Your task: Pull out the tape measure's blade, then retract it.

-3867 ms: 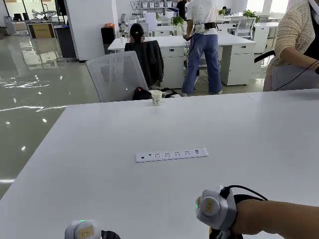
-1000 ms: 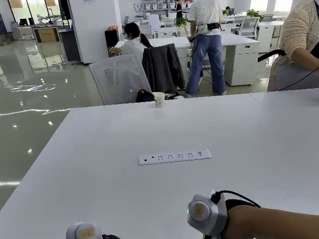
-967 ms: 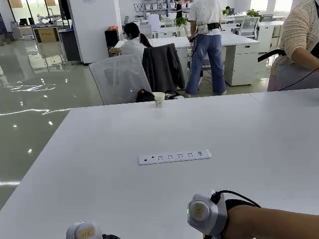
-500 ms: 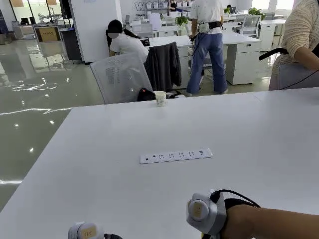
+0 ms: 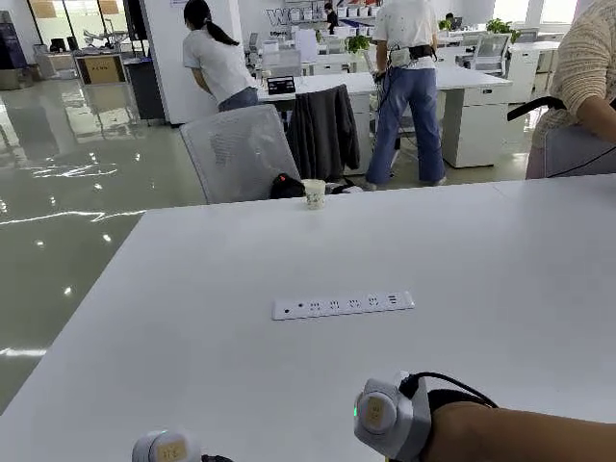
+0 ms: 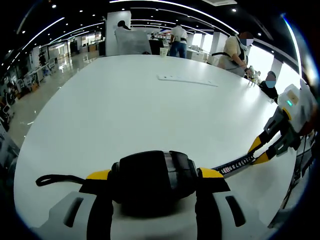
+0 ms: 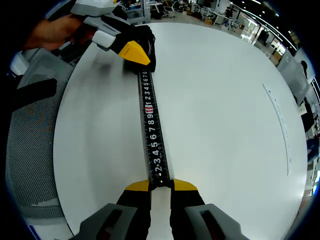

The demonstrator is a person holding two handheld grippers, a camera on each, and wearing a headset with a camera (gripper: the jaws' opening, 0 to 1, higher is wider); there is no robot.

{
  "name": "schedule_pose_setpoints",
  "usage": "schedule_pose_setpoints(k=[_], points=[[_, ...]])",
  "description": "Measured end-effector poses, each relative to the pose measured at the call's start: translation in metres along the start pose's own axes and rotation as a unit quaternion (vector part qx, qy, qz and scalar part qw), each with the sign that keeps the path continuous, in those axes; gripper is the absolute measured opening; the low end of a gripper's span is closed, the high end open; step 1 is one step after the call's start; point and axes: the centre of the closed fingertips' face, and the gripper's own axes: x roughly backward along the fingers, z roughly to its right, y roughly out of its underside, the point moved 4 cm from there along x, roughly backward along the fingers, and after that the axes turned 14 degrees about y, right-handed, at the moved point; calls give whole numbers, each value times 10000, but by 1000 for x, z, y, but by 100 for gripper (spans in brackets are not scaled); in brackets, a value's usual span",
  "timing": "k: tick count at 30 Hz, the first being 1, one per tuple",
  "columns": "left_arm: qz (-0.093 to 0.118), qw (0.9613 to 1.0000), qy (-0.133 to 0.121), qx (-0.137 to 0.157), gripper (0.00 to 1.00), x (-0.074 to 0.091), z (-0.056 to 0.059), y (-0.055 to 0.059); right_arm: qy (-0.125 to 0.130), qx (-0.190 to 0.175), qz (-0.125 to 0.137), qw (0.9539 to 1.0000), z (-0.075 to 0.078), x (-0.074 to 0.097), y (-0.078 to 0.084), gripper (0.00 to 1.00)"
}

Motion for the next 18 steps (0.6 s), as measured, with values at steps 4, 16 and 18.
schedule_pose_setpoints(k=[4,16,18], points=[[5,10000,3,-7,62,1,0,0,1,45,-13,10000,-1,-1,-3,11],[13,10000,8,-12,62,2,0,1,20,-3,-12,10000,-3,-3,-11,11],[15,10000,9,-13,62,2,0,1,10,1,-16,10000,-3,-3,-12,11]])
